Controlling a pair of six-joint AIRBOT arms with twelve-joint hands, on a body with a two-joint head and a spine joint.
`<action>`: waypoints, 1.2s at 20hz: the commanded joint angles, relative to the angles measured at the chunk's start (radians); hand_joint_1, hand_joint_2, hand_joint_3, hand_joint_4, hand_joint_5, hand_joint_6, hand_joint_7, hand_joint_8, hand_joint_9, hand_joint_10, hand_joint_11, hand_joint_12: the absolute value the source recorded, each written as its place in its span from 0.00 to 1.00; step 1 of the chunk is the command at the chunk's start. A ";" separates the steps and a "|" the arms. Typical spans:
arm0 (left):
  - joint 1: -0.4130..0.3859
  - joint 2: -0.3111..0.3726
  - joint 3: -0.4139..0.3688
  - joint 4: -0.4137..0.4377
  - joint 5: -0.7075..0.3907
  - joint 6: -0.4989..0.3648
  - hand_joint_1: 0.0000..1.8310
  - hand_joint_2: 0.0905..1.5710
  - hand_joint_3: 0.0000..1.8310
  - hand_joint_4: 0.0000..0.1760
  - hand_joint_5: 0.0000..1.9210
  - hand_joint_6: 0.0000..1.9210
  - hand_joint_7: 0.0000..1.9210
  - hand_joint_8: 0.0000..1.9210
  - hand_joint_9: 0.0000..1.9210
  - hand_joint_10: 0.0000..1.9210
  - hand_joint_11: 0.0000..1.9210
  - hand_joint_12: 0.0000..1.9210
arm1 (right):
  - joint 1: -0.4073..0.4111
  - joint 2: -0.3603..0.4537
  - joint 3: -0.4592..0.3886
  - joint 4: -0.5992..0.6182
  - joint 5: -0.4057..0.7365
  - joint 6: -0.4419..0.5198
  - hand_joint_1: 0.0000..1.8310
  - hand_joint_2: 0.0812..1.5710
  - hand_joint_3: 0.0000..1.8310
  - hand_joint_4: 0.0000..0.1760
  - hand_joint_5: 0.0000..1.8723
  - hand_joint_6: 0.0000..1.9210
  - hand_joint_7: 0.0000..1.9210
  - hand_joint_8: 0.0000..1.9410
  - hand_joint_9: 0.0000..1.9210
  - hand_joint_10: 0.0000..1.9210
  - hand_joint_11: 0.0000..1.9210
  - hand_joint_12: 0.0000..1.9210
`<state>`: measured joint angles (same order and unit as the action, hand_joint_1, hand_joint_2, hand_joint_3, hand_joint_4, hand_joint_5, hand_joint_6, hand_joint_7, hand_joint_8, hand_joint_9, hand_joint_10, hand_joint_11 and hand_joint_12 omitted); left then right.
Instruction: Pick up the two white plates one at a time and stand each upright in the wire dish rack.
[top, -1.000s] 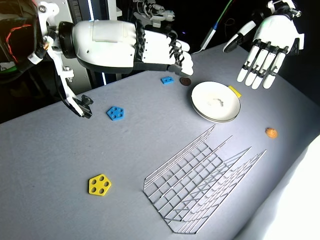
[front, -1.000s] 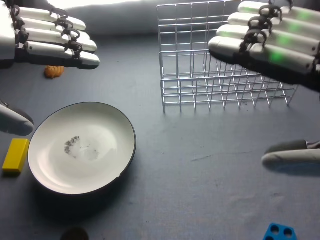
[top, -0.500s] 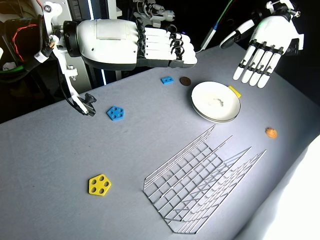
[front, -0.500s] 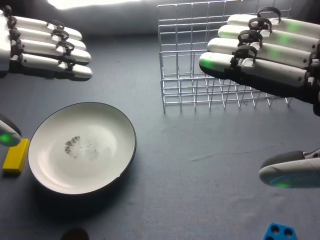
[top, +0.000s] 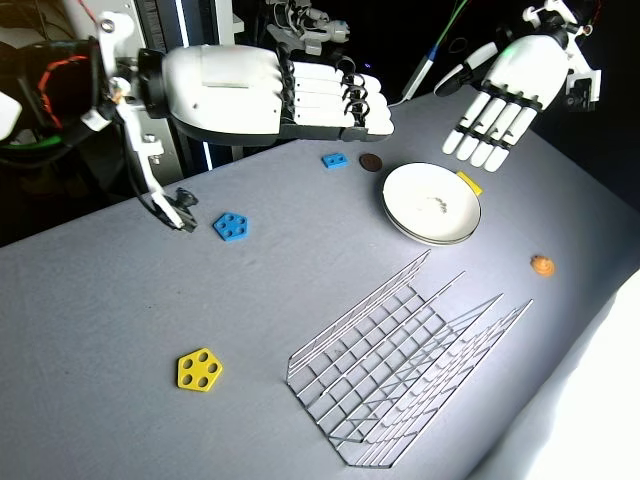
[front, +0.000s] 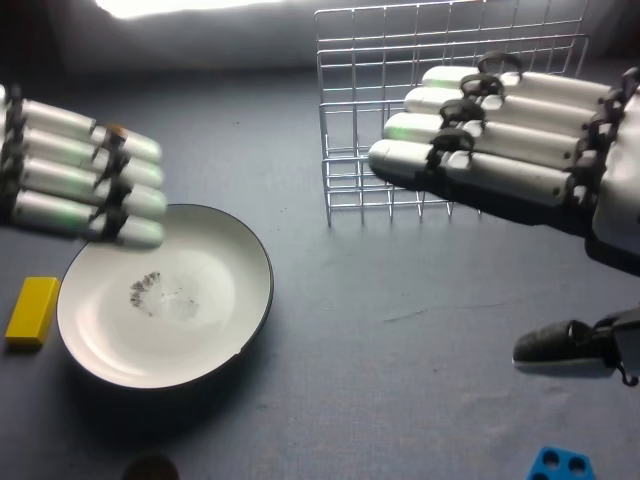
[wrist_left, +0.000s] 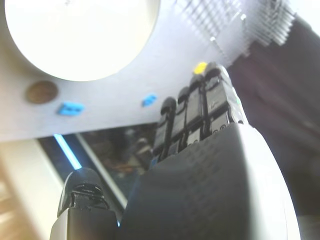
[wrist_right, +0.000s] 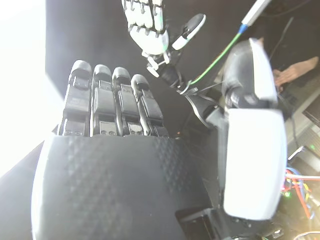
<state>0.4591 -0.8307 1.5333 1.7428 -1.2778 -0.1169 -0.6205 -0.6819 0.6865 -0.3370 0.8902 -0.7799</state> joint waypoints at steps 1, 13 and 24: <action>0.009 -0.013 0.009 -0.089 -0.049 0.004 0.00 0.66 0.00 0.00 0.02 0.01 0.00 0.00 0.00 0.00 0.00 0.00 | 0.004 0.002 -0.003 0.026 0.138 0.001 0.56 0.58 0.00 0.00 0.00 0.00 0.00 0.00 0.00 0.00 0.00 0.00; 0.263 -0.145 0.177 -0.219 -0.032 0.041 0.00 0.65 0.00 0.00 0.03 0.00 0.00 0.00 0.00 0.00 0.00 0.00 | -0.009 -0.091 0.053 0.000 0.086 -0.053 0.59 0.64 0.01 0.00 0.00 0.00 0.00 0.00 0.00 0.00 0.00 0.00; 0.351 -0.202 0.288 -0.264 -0.040 0.042 0.00 0.64 0.00 0.00 0.03 0.00 0.01 0.00 0.00 0.00 0.00 0.00 | 0.009 -0.197 0.122 -0.030 0.057 -0.075 0.59 0.65 0.00 0.00 0.00 0.00 0.00 0.00 0.00 0.00 0.00 0.00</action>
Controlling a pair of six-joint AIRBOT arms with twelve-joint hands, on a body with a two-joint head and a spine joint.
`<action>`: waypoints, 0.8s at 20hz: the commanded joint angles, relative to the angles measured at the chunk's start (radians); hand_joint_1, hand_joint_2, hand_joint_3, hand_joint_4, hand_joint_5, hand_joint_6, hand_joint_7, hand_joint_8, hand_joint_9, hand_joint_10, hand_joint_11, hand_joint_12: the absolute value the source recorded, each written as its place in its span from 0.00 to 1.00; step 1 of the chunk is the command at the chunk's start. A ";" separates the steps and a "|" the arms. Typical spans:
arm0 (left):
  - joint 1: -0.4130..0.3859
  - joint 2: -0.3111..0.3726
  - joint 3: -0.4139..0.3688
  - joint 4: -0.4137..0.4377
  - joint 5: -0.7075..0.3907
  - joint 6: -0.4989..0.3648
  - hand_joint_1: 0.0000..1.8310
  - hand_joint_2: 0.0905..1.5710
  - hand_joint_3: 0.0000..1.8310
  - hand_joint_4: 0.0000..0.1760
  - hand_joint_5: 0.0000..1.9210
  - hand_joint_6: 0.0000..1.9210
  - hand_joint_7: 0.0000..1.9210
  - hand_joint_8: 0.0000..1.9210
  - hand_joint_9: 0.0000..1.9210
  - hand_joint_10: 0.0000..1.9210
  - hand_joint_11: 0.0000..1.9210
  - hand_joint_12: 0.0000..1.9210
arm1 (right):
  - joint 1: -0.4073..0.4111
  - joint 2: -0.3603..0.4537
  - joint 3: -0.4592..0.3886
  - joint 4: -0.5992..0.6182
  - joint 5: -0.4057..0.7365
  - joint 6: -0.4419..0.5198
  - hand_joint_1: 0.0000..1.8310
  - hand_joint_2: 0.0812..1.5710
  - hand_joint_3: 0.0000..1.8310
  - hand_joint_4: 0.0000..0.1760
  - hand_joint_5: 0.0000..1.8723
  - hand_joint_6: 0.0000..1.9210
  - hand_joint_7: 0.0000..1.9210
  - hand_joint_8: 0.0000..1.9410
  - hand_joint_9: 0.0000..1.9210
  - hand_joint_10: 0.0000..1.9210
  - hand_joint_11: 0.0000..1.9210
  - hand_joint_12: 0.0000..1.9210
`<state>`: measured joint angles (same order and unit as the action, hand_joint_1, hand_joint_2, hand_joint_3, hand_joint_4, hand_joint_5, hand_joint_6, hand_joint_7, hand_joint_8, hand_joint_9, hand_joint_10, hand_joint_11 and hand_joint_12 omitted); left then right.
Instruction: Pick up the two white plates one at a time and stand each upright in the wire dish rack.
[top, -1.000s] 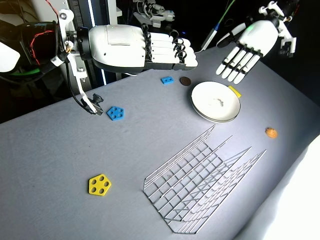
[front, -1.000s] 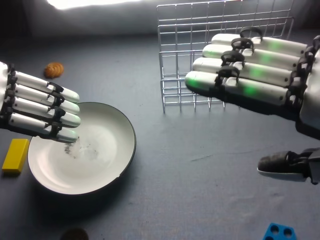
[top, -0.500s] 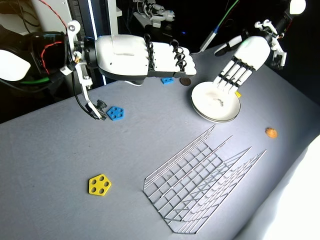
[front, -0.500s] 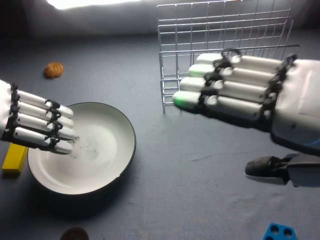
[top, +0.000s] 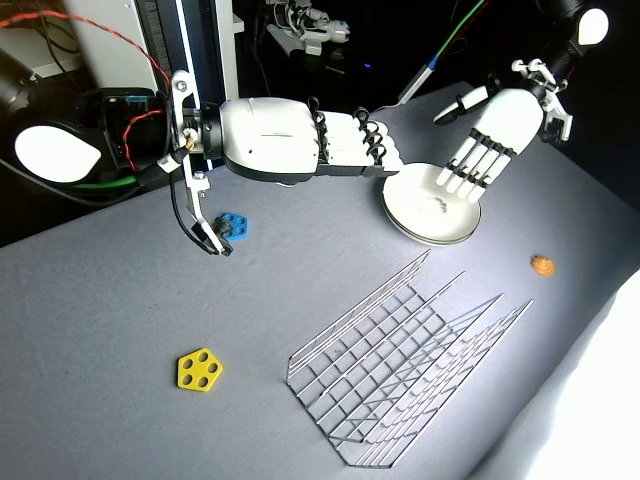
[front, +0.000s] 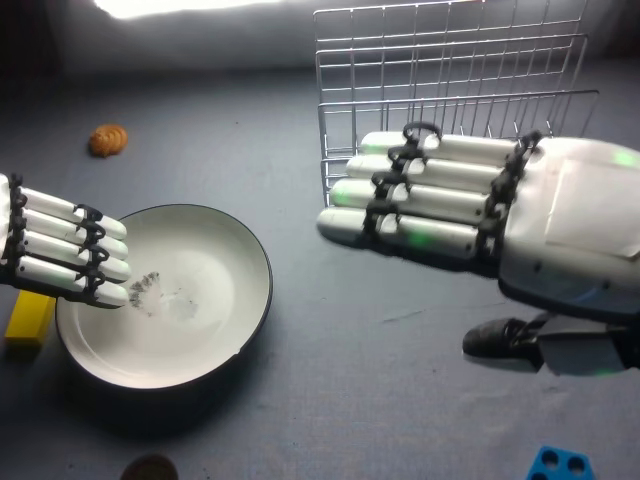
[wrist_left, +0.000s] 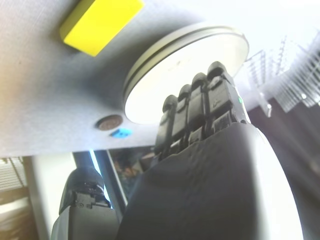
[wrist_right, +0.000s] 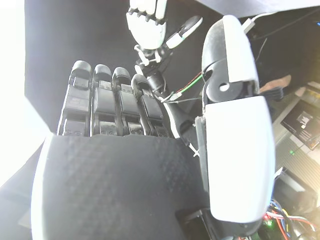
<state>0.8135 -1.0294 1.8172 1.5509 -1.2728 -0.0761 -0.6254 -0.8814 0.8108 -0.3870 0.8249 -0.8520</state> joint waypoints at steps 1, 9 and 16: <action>0.002 -0.006 0.009 -0.074 -0.047 0.001 0.00 0.65 0.00 0.00 0.04 0.01 0.02 0.01 0.02 0.01 0.02 0.01 | 0.015 -0.004 0.000 0.016 0.123 -0.003 0.59 0.65 0.00 0.00 0.00 0.00 0.00 0.00 0.00 0.00 0.00 0.00; 0.041 -0.014 0.021 -0.083 -0.057 0.023 0.00 0.65 0.00 0.00 0.04 0.00 0.01 0.00 0.01 0.00 0.01 0.01 | 0.013 -0.060 0.040 0.016 0.119 -0.004 0.59 0.65 0.00 0.00 0.00 0.00 0.00 0.00 0.00 0.00 0.00 0.00; 0.070 -0.022 0.012 -0.088 -0.057 0.042 0.00 0.65 0.00 0.00 0.03 0.00 0.01 0.00 0.00 0.00 0.01 0.00 | 0.012 -0.092 0.064 0.016 0.114 -0.025 0.58 0.65 0.00 0.00 0.00 0.00 0.00 0.00 0.00 0.00 0.02 0.01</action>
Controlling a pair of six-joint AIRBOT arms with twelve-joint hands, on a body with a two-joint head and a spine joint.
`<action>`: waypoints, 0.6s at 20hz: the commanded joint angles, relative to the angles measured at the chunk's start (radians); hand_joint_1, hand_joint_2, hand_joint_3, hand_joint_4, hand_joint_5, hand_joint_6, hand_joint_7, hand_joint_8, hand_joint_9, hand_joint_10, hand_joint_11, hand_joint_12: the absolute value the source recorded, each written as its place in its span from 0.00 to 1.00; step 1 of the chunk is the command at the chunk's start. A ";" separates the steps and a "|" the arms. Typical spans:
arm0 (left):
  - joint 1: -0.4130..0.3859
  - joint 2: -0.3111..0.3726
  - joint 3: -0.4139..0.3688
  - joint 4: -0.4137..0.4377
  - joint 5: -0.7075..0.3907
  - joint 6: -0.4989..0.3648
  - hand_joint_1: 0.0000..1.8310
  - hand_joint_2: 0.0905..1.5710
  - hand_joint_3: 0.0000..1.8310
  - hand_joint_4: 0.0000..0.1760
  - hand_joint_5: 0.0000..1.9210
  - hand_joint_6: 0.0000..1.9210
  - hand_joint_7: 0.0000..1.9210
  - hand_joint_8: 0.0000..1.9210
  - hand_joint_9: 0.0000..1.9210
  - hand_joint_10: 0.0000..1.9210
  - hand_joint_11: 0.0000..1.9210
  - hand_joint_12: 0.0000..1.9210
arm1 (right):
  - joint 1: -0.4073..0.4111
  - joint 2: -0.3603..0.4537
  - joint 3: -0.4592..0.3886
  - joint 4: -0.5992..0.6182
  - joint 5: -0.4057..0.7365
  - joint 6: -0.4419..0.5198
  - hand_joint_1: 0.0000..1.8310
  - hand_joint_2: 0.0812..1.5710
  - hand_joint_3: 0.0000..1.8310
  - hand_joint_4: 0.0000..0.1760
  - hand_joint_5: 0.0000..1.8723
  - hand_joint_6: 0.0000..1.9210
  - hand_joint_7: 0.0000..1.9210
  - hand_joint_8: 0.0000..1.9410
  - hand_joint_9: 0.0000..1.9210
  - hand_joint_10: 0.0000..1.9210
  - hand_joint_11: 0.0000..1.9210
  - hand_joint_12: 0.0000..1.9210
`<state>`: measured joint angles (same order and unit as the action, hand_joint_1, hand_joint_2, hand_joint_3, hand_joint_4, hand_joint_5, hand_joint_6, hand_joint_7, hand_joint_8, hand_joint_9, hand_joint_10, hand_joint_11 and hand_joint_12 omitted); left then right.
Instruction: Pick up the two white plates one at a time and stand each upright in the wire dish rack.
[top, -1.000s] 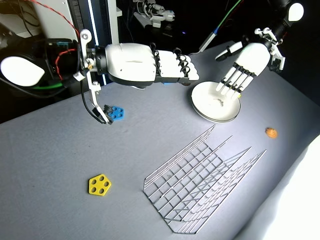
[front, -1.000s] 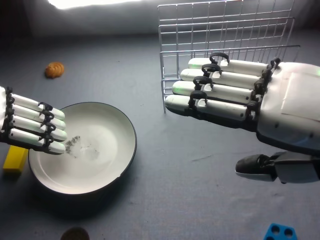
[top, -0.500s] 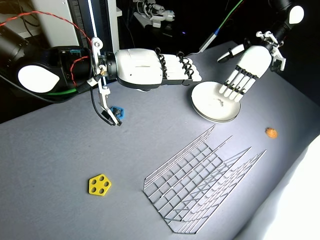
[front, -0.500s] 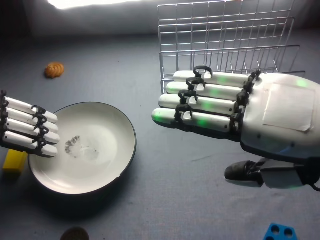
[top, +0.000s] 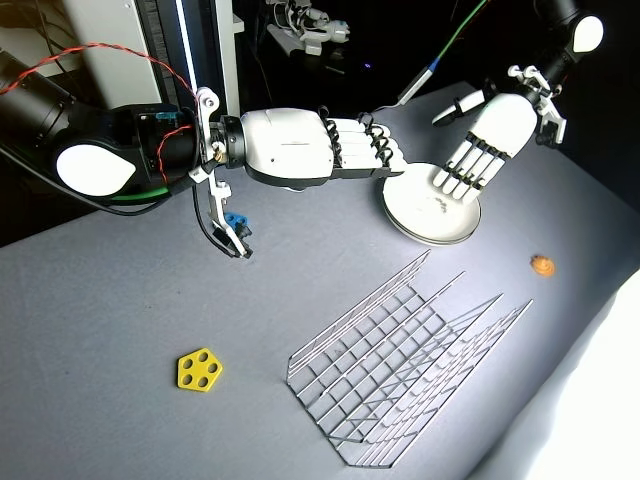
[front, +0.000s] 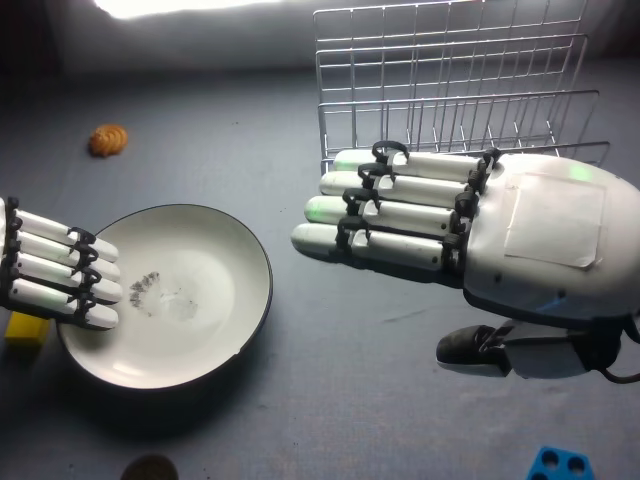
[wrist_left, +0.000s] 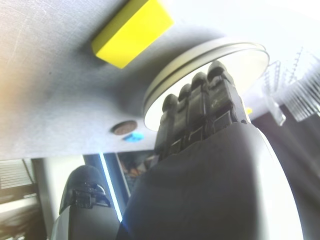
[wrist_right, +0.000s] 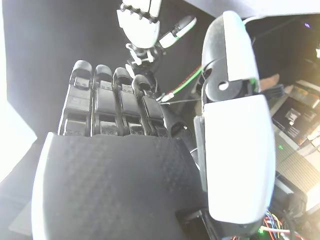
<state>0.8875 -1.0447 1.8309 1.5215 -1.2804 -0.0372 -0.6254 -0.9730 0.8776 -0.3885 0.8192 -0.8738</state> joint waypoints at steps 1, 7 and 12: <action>-0.001 -0.008 -0.003 -0.059 -0.045 0.007 0.00 0.65 0.00 0.00 0.03 0.00 0.01 0.00 0.00 0.00 0.00 0.00 | 0.011 -0.003 0.001 0.017 0.119 -0.003 0.59 0.65 0.00 0.00 0.00 0.00 0.00 0.00 0.00 0.00 0.00 0.00; 0.020 -0.017 -0.011 -0.059 -0.020 0.033 0.00 0.65 0.00 0.00 0.02 0.00 0.00 0.00 0.00 0.00 0.00 0.00 | 0.008 -0.014 0.012 0.017 0.120 -0.004 0.60 0.65 0.00 0.00 0.00 0.00 0.00 0.00 0.00 0.00 0.00 0.00; 0.029 -0.022 -0.017 -0.059 -0.011 0.046 0.00 0.65 0.00 0.00 0.03 0.00 0.01 0.00 0.01 0.00 0.01 0.00 | 0.008 -0.018 0.014 0.017 0.120 -0.011 0.60 0.65 0.00 0.00 0.00 0.00 0.00 0.00 0.00 0.00 0.00 0.00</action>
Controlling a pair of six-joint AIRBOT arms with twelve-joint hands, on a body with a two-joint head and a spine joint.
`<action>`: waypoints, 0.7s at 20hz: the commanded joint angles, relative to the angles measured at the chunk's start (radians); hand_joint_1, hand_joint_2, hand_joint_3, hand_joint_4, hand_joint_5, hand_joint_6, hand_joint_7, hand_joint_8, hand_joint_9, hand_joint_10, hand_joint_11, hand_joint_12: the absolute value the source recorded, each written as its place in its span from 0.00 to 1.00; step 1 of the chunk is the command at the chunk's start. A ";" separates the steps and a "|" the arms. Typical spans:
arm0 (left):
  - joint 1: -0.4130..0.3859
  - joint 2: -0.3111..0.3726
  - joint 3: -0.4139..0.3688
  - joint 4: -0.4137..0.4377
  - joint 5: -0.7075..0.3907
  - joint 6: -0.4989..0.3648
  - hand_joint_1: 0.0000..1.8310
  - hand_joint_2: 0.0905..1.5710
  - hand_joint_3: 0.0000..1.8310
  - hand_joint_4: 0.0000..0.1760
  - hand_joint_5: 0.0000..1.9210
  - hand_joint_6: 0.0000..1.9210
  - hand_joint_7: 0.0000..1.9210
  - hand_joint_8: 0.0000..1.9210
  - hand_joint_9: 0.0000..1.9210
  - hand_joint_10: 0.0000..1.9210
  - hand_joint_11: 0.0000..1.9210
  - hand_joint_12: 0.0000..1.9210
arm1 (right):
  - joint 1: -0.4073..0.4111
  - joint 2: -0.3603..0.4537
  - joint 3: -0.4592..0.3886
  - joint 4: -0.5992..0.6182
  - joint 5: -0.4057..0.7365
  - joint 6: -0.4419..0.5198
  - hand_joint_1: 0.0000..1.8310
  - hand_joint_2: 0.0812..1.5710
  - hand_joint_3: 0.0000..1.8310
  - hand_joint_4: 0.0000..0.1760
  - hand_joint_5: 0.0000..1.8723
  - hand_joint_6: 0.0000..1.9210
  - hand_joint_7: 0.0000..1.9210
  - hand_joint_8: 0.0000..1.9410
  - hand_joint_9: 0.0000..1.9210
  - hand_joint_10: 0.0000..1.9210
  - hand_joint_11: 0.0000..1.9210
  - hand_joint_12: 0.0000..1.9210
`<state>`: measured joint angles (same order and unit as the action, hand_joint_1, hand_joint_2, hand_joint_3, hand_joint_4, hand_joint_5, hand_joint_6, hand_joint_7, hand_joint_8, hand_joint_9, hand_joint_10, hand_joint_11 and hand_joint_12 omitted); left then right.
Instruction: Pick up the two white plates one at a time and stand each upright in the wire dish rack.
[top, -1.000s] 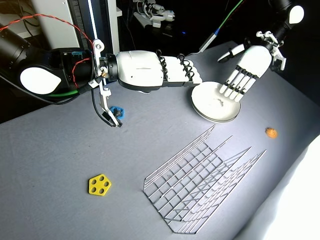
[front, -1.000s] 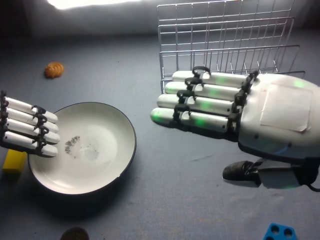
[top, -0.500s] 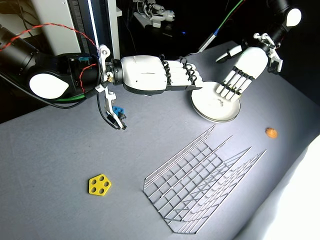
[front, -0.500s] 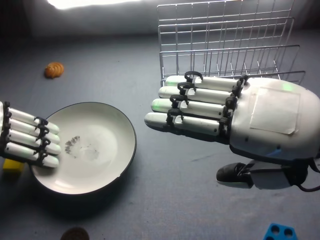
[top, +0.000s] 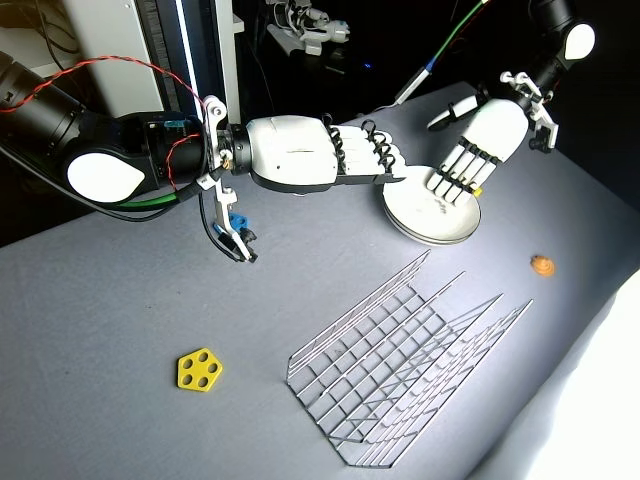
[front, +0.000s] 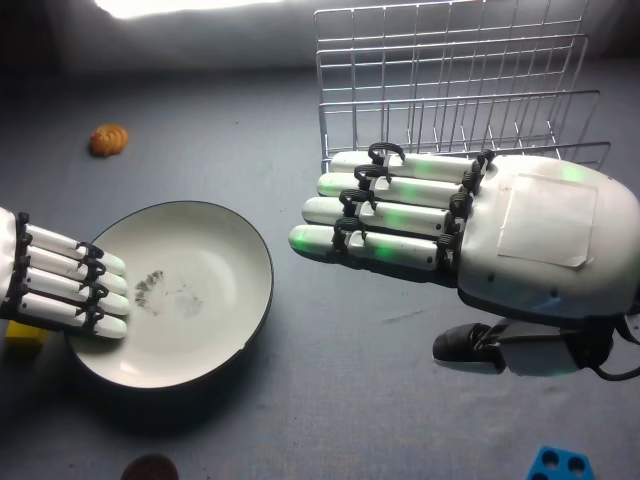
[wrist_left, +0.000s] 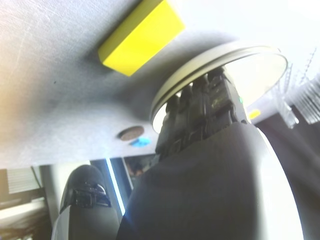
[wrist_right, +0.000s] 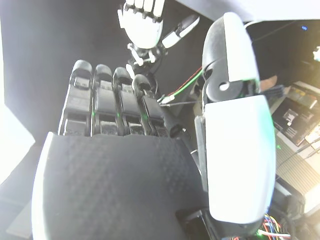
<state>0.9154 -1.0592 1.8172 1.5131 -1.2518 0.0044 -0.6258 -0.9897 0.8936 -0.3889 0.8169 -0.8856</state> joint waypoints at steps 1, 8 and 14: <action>0.001 -0.008 -0.008 -0.051 -0.039 0.004 0.00 0.65 0.00 0.00 0.04 0.01 0.02 0.01 0.02 0.01 0.01 0.01 | 0.008 -0.007 0.000 0.018 0.122 -0.016 0.60 0.65 0.00 0.00 0.00 0.00 0.00 0.00 0.00 0.00 0.00 0.00; -0.015 -0.010 -0.073 -0.050 -0.005 -0.003 0.00 0.65 0.00 0.00 0.04 0.01 0.02 0.00 0.02 0.00 0.01 0.01 | 0.008 -0.060 0.023 0.030 0.111 -0.096 0.60 0.65 0.00 0.00 0.00 0.00 0.00 0.00 0.00 0.00 0.00 0.00; -0.081 -0.013 -0.166 -0.034 0.059 -0.036 0.00 0.66 0.00 0.00 0.04 0.00 0.02 0.00 0.01 0.00 0.01 0.00 | 0.010 -0.105 0.047 0.061 0.094 -0.136 0.61 0.67 0.00 0.00 0.00 0.00 0.00 0.00 0.00 0.00 0.00 0.00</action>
<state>0.8402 -1.0584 1.6550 1.5188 -1.1622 -0.0288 -0.6258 -1.0962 0.9417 -0.3405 0.7959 -1.0195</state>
